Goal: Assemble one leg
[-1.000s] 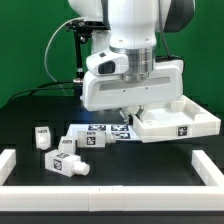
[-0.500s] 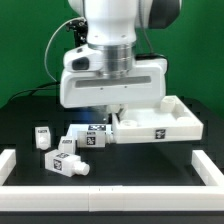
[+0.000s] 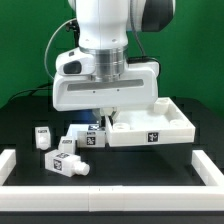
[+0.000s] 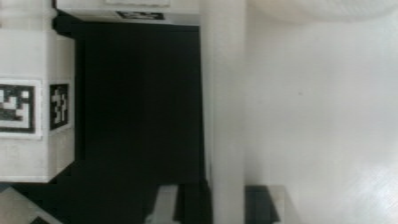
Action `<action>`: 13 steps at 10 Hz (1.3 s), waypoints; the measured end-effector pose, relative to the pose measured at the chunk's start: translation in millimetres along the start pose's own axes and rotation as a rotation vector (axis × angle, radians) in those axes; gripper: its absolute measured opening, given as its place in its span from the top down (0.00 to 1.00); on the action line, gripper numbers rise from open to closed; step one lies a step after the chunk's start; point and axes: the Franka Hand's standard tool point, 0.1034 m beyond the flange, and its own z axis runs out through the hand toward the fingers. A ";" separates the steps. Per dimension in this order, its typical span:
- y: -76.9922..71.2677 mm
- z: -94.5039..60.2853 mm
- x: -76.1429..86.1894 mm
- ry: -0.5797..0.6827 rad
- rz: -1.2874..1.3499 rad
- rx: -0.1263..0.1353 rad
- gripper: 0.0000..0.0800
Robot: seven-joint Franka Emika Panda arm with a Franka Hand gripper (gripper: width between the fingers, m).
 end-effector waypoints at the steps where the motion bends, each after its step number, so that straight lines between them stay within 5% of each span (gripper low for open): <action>1: 9.0 3.6 4.4 -0.003 0.030 -0.003 0.93; 5: 22.0 25.3 30.5 -0.007 0.091 -0.019 0.93; 10: 21.7 28.6 33.5 -0.017 0.095 -0.019 0.93; 13: 21.7 29.9 85.3 0.019 0.076 -0.037 0.93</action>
Offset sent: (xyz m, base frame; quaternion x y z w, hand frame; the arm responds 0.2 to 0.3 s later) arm 0.0296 -0.0148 -0.0231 0.0120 -0.0061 0.0521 0.9986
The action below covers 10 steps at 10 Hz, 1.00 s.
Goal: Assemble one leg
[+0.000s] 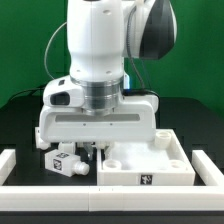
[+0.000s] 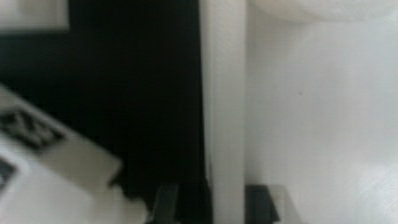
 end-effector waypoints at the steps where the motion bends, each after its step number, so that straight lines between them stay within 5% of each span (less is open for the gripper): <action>1: -3.6 -2.5 4.6 0.009 -0.011 -0.002 0.93; 5: -3.2 1.3 2.4 0.003 -0.008 -0.001 0.93; 8: -13.3 6.4 30.9 0.021 0.013 -0.001 0.93; 10: -20.0 6.7 30.8 0.005 0.030 -0.001 0.93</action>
Offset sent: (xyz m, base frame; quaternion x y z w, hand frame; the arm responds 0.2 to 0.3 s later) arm 0.0000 0.0000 0.0000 0.0000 0.0000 0.0000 1.0000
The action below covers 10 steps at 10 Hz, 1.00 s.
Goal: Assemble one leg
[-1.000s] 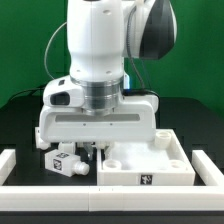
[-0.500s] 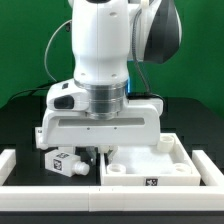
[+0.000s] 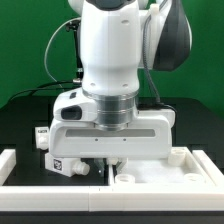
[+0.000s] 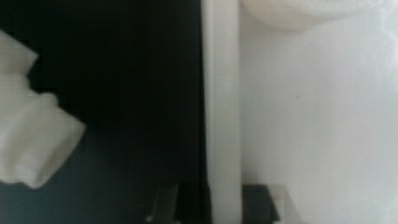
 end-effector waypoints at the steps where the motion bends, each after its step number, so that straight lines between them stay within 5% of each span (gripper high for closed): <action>1: -2.0 0.0 0.0 0.000 0.001 0.000 0.93; 5: -2.6 0.2 -0.1 0.000 0.000 0.000 0.84; 6: -2.7 -4.3 -1.4 -0.007 -0.006 0.003 0.61; 7: -2.8 -24.4 -6.9 -0.021 -0.016 0.012 0.39; 8: -1.7 -43.5 -14.0 -0.038 -0.019 0.020 0.39; 9: -1.7 -59.6 -20.1 -0.059 -0.008 0.025 0.23; 10: -5.4 -67.5 -24.3 -0.077 0.022 0.027 0.20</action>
Offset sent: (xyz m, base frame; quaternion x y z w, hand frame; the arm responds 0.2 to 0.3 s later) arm 0.0000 0.0000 0.0000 0.0000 0.0000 0.0000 1.0000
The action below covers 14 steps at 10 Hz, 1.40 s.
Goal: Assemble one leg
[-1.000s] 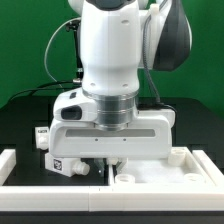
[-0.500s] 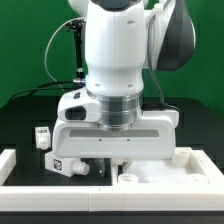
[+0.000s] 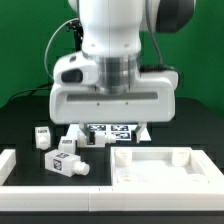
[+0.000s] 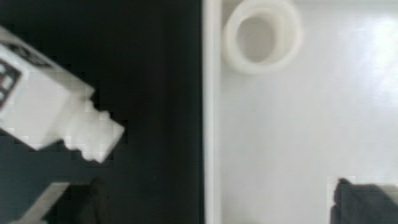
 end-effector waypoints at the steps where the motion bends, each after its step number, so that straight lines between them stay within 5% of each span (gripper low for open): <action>1: -0.2 1.7 1.1 0.004 -0.007 0.000 0.20; 3: 5.0 5.7 -1.3 -0.004 -0.012 -0.001 0.19; 5: 45.1 10.1 -25.7 -0.084 -0.021 -0.001 0.19; 7: 68.4 7.2 -39.2 -0.136 0.006 -0.002 0.19; 11: 66.4 14.1 -47.8 -0.393 -0.012 0.024 0.19; 12: 79.1 14.3 -67.4 -0.536 -0.042 0.051 0.19; 14: 84.7 20.8 -67.8 -0.655 -0.028 0.011 0.19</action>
Offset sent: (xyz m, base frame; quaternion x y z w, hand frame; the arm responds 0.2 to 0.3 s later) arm -0.0337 -0.0466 -0.0191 -0.0131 -0.0450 0.0265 0.9985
